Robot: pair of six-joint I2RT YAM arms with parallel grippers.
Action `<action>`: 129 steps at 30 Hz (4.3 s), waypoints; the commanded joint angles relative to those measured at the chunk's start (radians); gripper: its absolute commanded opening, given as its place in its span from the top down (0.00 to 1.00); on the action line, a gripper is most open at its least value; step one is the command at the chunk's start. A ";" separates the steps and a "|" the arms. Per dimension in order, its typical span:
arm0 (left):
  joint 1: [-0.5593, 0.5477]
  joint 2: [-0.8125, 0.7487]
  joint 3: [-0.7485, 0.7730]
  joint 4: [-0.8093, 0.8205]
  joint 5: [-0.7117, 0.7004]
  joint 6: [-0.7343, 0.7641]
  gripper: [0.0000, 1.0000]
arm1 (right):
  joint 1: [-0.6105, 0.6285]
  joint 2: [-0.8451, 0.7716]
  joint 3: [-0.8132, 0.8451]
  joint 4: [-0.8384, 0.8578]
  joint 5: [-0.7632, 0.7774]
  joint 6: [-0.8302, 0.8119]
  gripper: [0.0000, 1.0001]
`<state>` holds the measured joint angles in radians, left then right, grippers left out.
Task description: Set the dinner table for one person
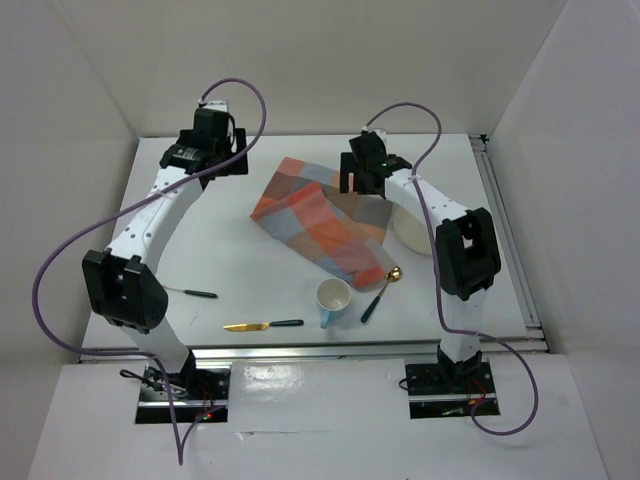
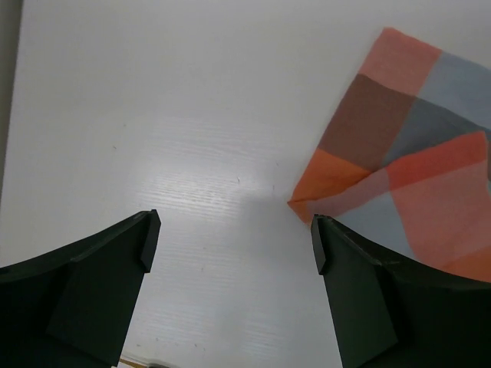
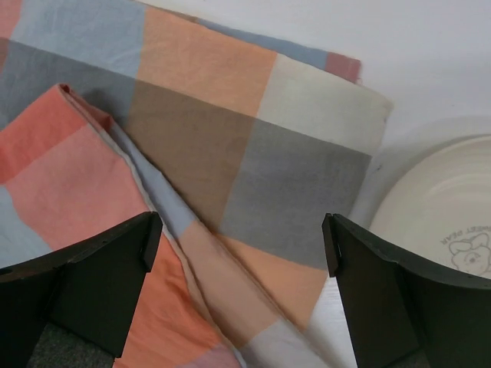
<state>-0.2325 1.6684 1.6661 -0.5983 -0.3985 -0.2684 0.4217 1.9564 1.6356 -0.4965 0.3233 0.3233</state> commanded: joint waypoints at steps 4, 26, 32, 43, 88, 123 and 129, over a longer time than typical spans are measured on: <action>-0.013 0.047 0.095 -0.130 0.128 -0.086 0.00 | 0.003 -0.103 -0.019 0.085 -0.063 -0.007 0.00; 0.064 0.056 0.054 -0.132 0.392 -0.150 0.07 | 0.014 0.335 0.584 -0.287 -0.279 0.275 0.33; 0.064 0.076 0.044 -0.132 0.406 -0.141 0.07 | 0.046 0.449 0.661 -0.200 -0.328 0.261 0.32; 0.064 0.339 0.222 -0.187 0.481 -0.172 0.07 | 0.086 0.584 0.797 -0.208 -0.245 0.224 0.30; 0.223 0.711 0.664 0.057 0.903 -0.459 1.00 | 0.036 0.463 0.811 0.025 -0.115 0.080 1.00; 0.438 -0.240 -0.539 -0.030 0.646 -0.588 0.99 | -0.047 -0.524 -0.522 0.075 -0.240 0.321 0.85; 0.515 -0.167 -0.629 -0.104 0.638 -0.577 0.21 | -0.128 -0.404 -0.567 0.048 -0.545 0.448 0.31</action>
<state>0.2508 1.4658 1.0992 -0.6220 0.2581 -0.8677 0.3344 1.5406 1.1347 -0.4072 -0.0231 0.6682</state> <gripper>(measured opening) 0.432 0.413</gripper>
